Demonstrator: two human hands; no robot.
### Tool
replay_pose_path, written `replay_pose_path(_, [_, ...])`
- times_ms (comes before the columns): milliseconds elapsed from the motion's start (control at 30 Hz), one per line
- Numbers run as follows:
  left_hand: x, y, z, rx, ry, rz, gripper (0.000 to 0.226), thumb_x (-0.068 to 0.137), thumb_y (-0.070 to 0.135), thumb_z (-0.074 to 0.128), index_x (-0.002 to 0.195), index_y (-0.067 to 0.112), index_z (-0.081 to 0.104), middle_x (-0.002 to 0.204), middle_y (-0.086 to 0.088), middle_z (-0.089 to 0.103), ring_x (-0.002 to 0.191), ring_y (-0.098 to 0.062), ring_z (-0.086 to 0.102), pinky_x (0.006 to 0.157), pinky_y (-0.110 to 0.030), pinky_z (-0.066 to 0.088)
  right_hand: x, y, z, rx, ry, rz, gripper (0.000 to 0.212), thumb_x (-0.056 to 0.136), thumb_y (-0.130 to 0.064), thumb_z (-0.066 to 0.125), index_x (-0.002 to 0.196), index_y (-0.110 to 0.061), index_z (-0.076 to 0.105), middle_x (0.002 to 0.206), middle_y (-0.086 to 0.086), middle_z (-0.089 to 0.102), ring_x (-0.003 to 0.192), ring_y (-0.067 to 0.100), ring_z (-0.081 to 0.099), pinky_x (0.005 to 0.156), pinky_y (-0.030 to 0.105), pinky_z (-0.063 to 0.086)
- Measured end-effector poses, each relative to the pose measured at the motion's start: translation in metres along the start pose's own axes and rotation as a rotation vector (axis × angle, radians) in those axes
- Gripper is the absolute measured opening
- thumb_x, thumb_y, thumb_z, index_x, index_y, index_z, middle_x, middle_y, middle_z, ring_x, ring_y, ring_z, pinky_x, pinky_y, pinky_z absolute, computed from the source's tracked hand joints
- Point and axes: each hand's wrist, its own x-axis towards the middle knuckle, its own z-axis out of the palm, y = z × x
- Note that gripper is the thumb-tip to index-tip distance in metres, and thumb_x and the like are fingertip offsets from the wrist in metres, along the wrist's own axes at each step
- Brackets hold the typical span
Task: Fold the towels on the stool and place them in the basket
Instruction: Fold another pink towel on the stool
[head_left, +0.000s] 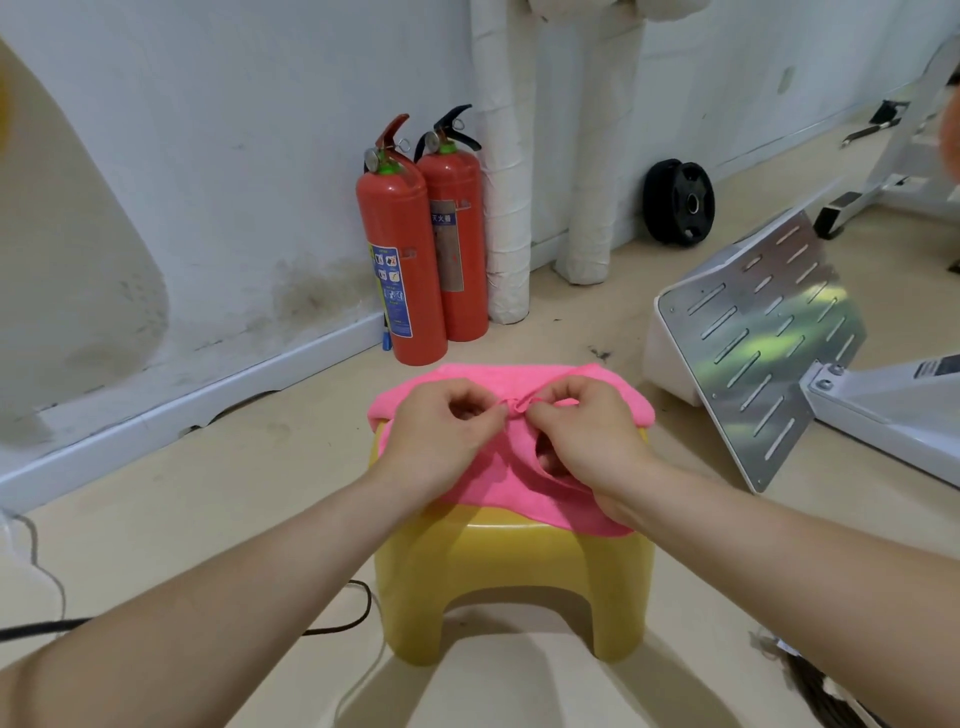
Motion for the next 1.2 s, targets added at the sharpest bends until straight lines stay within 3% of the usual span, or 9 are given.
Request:
replay_pose_path(167, [-0.003, 0.005, -0.005, -0.233, 0.141, -0.124, 0.01, 0.083, 0.008, 0.072, 0.075, 0.012, 0.066, 0.059, 0.001, 0.058, 0.045, -0.004, 0.048, 0.044, -0.014, 0.037, -0.002, -0.009, 0.005, 0.122, 0.052, 0.108, 0.029, 0.091, -0.015, 0.055, 0.063, -0.016, 0.052, 0.044, 0.003, 0.053, 0.029, 0.016, 0.049, 0.042, 0.022, 0.042])
replay_pose_path(333, [-0.007, 0.007, -0.002, -0.333, 0.183, -0.215, 0.012, 0.088, 0.018, 0.065, 0.084, 0.007, 0.068, 0.06, 0.0, 0.058, 0.06, -0.016, 0.049, 0.059, -0.029, 0.042, -0.005, -0.011, 0.011, 0.203, 0.046, 0.099, 0.025, 0.092, -0.013, 0.052, 0.067, -0.014, 0.051, 0.052, 0.006, 0.05, 0.034, 0.014, 0.049, 0.047, 0.032, 0.051])
replay_pose_path(467, [0.001, 0.0, -0.007, -0.276, 0.324, -0.236, 0.017, 0.087, 0.026, 0.065, 0.078, 0.012, 0.069, 0.066, -0.002, 0.06, 0.064, -0.016, 0.052, 0.06, -0.029, 0.043, -0.004, -0.013, 0.005, 0.205, 0.151, 0.089, 0.012, 0.092, -0.015, 0.045, 0.081, -0.013, 0.05, 0.058, 0.007, 0.051, 0.029, 0.016, 0.048, 0.039, 0.025, 0.046])
replay_pose_path(567, [-0.005, 0.005, -0.005, -0.282, 0.173, -0.173, 0.015, 0.088, 0.022, 0.066, 0.075, 0.015, 0.067, 0.059, 0.0, 0.055, 0.052, -0.012, 0.044, 0.048, -0.021, 0.034, -0.005, -0.015, 0.005, 0.193, 0.111, 0.012, 0.011, 0.092, -0.02, 0.052, 0.084, -0.013, 0.057, 0.054, 0.003, 0.054, 0.033, 0.016, 0.051, 0.041, 0.023, 0.042])
replay_pose_path(667, [-0.011, 0.013, 0.002, -0.208, 0.06, -0.023, 0.013, 0.088, 0.013, 0.066, 0.075, 0.012, 0.068, 0.058, 0.002, 0.058, 0.051, -0.009, 0.046, 0.049, -0.019, 0.035, -0.005, -0.015, 0.013, 0.23, -0.016, -0.065, 0.021, 0.092, -0.02, 0.061, 0.084, -0.001, 0.063, 0.055, 0.007, 0.052, 0.036, 0.013, 0.047, 0.043, 0.022, 0.039])
replay_pose_path(933, [-0.013, 0.018, -0.006, -0.261, 0.062, 0.017, 0.011, 0.09, 0.006, 0.061, 0.089, 0.013, 0.07, 0.068, -0.007, 0.071, 0.063, -0.012, 0.066, 0.064, -0.025, 0.056, -0.006, -0.015, 0.009, 0.248, -0.113, -0.083, 0.012, 0.09, -0.012, 0.062, 0.088, -0.006, 0.072, 0.065, 0.009, 0.064, 0.051, 0.014, 0.053, 0.05, 0.023, 0.044])
replay_pose_path(1033, [-0.013, 0.019, -0.009, -0.278, 0.042, 0.0, 0.011, 0.091, 0.007, 0.061, 0.094, 0.016, 0.066, 0.059, -0.007, 0.066, 0.053, -0.014, 0.064, 0.053, -0.022, 0.051, -0.009, -0.015, 0.011, 0.246, -0.13, -0.097, 0.013, 0.09, -0.012, 0.061, 0.084, -0.007, 0.071, 0.069, 0.01, 0.068, 0.065, 0.021, 0.062, 0.062, 0.031, 0.051])
replay_pose_path(1133, [-0.01, 0.016, -0.012, -0.18, 0.043, 0.057, 0.012, 0.087, 0.005, 0.066, 0.085, 0.018, 0.068, 0.06, -0.007, 0.064, 0.054, -0.014, 0.059, 0.057, -0.026, 0.051, -0.008, -0.013, 0.011, 0.235, -0.141, -0.092, 0.016, 0.091, -0.015, 0.062, 0.09, -0.002, 0.071, 0.08, 0.017, 0.071, 0.075, 0.028, 0.065, 0.076, 0.041, 0.054])
replay_pose_path(1200, [-0.006, 0.012, -0.016, -0.029, 0.077, 0.136, 0.013, 0.082, 0.008, 0.071, 0.079, 0.02, 0.068, 0.067, 0.0, 0.064, 0.062, -0.01, 0.056, 0.063, -0.026, 0.048, -0.007, -0.012, 0.011, 0.186, -0.109, -0.108, 0.014, 0.09, -0.013, 0.062, 0.091, -0.003, 0.072, 0.08, 0.015, 0.07, 0.074, 0.022, 0.063, 0.075, 0.038, 0.054])
